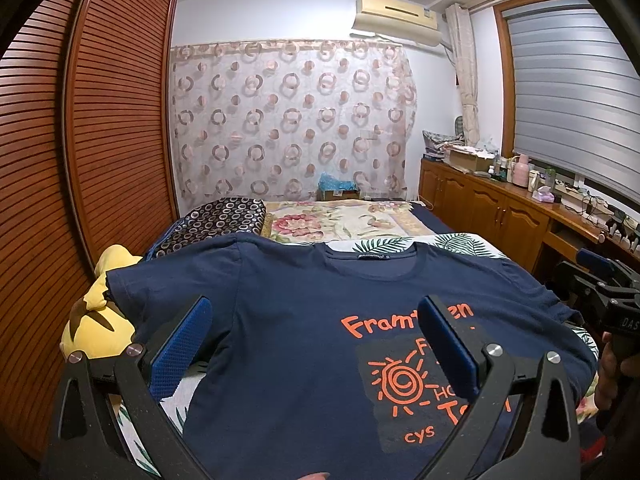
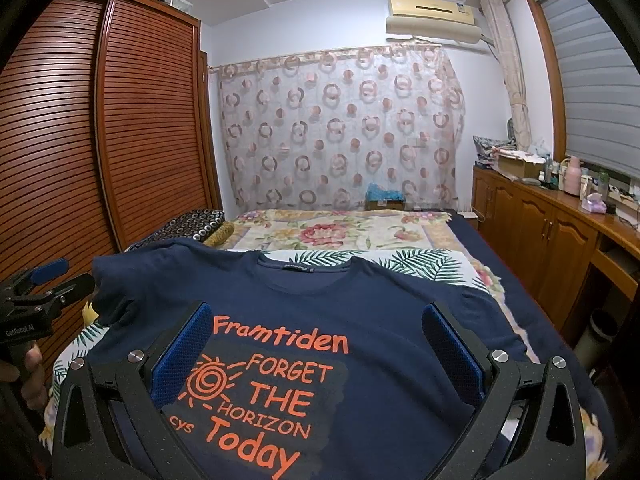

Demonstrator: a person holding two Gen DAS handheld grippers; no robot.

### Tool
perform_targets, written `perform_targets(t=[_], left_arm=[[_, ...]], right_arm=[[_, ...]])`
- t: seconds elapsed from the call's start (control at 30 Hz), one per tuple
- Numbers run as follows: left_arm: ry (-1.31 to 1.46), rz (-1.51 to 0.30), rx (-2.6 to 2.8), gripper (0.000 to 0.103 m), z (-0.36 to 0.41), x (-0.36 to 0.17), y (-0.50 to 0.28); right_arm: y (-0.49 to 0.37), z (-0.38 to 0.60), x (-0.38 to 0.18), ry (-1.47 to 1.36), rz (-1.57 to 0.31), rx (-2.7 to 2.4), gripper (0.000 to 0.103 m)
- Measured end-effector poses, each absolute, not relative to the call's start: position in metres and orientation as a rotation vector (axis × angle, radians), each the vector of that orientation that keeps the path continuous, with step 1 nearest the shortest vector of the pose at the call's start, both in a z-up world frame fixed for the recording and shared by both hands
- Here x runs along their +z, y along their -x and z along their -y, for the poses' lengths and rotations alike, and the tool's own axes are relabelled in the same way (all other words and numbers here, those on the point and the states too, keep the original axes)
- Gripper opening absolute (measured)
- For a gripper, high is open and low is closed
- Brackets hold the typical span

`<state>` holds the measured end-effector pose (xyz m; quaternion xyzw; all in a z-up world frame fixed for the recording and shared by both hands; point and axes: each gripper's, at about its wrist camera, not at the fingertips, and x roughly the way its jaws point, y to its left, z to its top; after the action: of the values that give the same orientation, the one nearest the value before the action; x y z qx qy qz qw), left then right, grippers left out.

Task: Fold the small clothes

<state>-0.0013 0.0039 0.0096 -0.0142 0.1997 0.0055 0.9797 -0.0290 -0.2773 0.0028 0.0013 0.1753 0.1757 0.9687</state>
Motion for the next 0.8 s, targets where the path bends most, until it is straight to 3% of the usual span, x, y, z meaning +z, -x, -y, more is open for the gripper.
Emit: perform_targets(t=[0.8], left_arm=[[0.03,-0.397,0.007,0.103,-0.002,0.0121,0.0046]], right_arm=[[0.0292,0.2772,0.0029,-0.005,-0.355,0.355,0.103]])
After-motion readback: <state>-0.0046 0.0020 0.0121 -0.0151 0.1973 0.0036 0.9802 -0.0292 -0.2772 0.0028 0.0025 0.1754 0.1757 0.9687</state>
